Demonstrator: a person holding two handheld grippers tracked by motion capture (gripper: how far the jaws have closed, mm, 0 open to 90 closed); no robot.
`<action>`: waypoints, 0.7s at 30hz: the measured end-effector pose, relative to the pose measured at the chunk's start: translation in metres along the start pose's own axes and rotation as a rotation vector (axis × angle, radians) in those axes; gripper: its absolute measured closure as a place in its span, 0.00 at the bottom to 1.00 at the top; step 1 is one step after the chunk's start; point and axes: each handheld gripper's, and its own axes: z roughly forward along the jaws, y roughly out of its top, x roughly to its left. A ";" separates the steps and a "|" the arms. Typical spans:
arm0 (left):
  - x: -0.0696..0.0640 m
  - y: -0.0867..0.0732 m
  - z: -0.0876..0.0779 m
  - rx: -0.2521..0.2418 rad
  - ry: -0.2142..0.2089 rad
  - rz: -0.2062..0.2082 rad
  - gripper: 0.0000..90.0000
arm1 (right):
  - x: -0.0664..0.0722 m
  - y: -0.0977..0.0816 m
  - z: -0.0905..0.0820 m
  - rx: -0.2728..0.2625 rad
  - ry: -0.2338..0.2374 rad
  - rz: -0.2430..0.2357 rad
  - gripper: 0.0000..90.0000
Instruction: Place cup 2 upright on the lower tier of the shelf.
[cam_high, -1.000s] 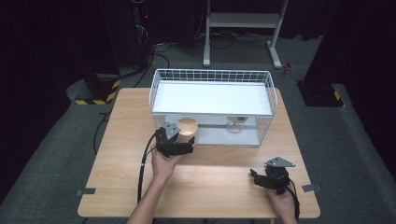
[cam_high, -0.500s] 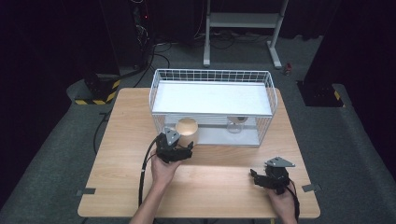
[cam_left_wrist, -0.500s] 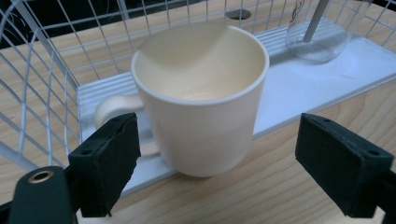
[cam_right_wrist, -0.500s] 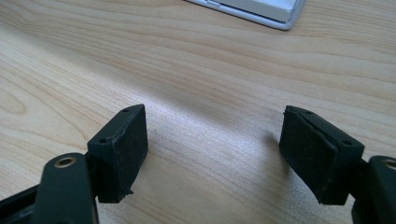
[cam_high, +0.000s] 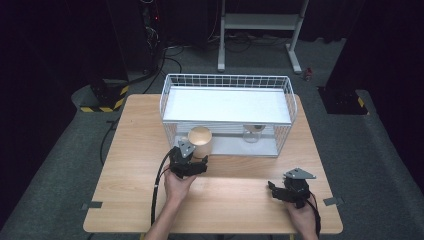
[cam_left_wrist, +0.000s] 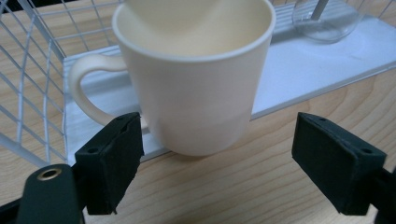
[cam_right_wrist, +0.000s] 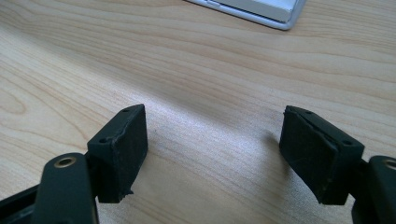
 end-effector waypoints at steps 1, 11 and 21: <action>0.000 0.000 0.001 0.005 0.002 0.006 0.19 | 0.000 0.000 0.000 0.000 0.000 0.000 0.26; -0.001 -0.001 0.006 0.023 0.024 0.002 0.24 | 0.000 0.000 0.000 0.000 0.000 0.000 0.26; -0.001 -0.003 0.010 0.039 0.034 -0.007 0.27 | 0.000 0.000 0.000 0.000 0.000 0.000 0.26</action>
